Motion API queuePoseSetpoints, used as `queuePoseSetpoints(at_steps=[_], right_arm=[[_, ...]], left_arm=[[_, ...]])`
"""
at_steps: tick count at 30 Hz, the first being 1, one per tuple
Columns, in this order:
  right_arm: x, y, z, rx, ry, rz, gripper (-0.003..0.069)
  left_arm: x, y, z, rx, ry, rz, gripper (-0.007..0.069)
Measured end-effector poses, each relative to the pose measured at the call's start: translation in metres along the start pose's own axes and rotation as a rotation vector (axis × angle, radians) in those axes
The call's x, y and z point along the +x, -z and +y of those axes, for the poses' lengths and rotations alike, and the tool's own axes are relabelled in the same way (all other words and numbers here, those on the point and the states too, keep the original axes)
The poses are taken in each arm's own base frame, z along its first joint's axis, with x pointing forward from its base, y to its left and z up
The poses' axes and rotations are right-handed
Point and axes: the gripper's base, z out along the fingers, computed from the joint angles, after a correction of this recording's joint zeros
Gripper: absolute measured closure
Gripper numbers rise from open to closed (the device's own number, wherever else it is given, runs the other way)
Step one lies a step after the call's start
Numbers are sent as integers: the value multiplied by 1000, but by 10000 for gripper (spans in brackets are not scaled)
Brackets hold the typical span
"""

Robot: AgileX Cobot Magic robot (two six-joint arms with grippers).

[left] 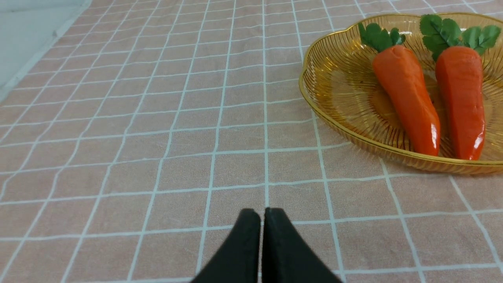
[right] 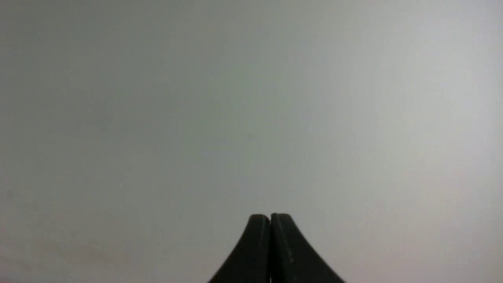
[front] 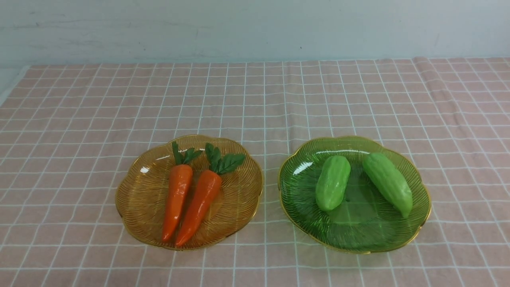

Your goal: Put different types of vegetables on the plate.

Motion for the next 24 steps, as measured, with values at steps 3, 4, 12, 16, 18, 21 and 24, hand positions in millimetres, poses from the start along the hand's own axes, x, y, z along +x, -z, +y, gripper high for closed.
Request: queuePoseSetpoints(at_steps=[3,4,12,16,18,21,24], right_arm=[[48,-2,0,70,24,219,675],[60,-1,-1,87,27,272,675],[118,8,0,152,-42,492,675],[118,8,-1,159,-56,492,675],[118,8,-1,159,-56,492,675],[118,8,-1,159,-57,492,675],[118,8,-1,160,-58,491,675]], left_arm=[[0,0,0,0,0,0,627],[0,0,0,0,0,0,627],[0,0,0,0,0,0,627],[0,0,0,0,0,0,627],[0,0,0,0,0,0,627],[0,0,0,0,0,0,627],[0,0,0,0,0,0,627]])
